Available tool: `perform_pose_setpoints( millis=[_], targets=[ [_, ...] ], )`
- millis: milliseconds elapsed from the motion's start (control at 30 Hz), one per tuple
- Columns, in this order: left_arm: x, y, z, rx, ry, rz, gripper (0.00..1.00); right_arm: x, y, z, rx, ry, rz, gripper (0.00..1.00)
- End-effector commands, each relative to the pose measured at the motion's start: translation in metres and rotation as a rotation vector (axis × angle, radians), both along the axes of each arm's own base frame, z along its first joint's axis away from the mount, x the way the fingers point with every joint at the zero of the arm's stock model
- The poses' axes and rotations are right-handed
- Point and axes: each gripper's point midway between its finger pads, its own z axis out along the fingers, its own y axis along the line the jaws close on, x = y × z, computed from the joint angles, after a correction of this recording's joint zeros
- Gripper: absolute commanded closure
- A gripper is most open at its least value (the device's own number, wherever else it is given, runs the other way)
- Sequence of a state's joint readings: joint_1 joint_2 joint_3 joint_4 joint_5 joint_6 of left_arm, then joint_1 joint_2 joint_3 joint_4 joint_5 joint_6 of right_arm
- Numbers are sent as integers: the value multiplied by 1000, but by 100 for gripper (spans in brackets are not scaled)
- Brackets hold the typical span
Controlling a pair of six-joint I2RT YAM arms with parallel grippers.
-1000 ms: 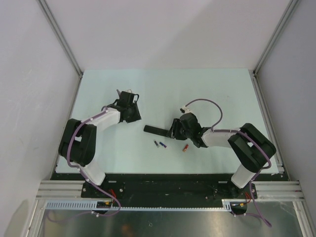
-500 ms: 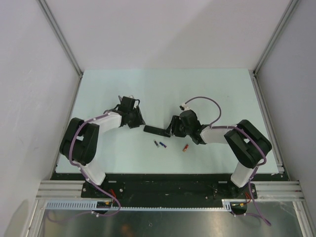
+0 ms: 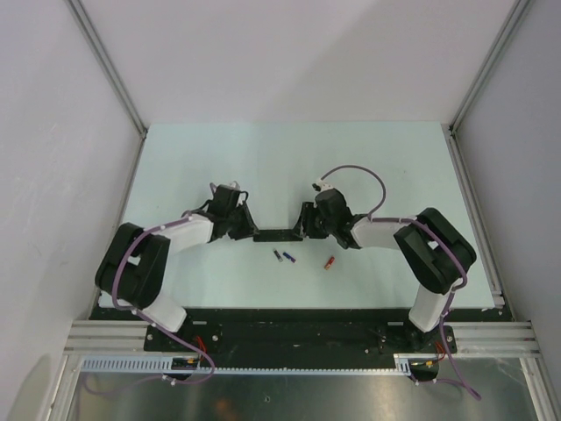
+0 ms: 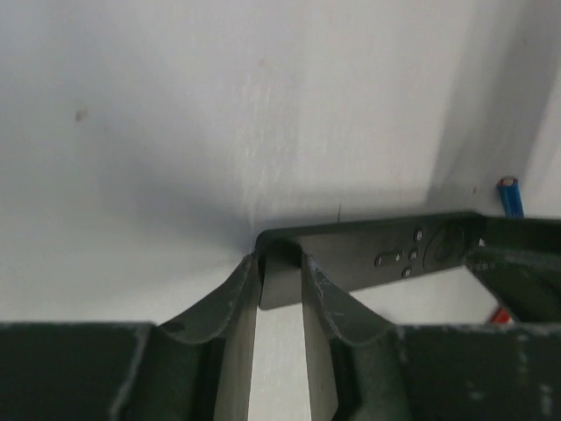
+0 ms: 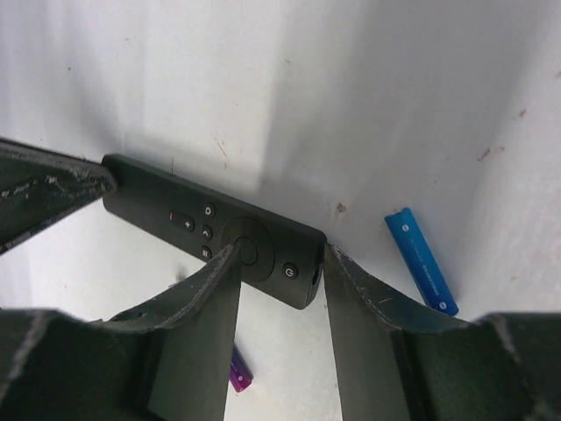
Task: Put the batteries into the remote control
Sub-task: Adjust the remote control at the center of the board.
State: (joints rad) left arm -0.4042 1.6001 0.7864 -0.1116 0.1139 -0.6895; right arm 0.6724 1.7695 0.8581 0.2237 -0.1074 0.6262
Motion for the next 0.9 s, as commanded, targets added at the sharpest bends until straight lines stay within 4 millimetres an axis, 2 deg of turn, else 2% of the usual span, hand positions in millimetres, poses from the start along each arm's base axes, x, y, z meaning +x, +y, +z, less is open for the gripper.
perform_pose_setpoints(
  millis=[0, 300, 400, 433, 600, 633, 667, 700, 733, 833, 867],
  targets=[
    [-10, -8, 20, -77, -43, 10, 71, 13, 14, 11, -18, -51, 82, 53],
    [-36, 4, 26, -123, -47, 90, 66, 41, 17, -3, -95, -100, 145, 48],
    [-38, 10, 29, -115, -74, 116, 61, 53, 21, 5, -84, -126, 146, 46],
    [-36, 13, 33, -109, -93, 127, 59, 57, 22, 10, -76, -137, 142, 44],
    [-19, 30, 81, -51, -264, 147, 41, 75, 16, 48, -10, -170, 91, 34],
    [-12, 28, 98, -49, -304, 131, 38, 77, 15, 62, 11, -189, 81, 32],
    [-10, 27, 104, -39, -318, 110, 31, 78, 14, 69, 17, -200, 77, 30],
    [-8, 23, 106, -13, -331, 48, 6, 79, 11, 77, 25, -211, 70, 29],
    [-1, 20, 119, -9, -359, 26, 0, 78, 8, 91, 35, -223, 64, 28],
    [4, -1, 123, 12, -368, -158, 1, 70, 0, 106, 16, -223, 45, 29],
    [2, -8, 119, 23, -354, -217, 2, 65, -3, 125, 19, -255, 45, 29]
  ],
)
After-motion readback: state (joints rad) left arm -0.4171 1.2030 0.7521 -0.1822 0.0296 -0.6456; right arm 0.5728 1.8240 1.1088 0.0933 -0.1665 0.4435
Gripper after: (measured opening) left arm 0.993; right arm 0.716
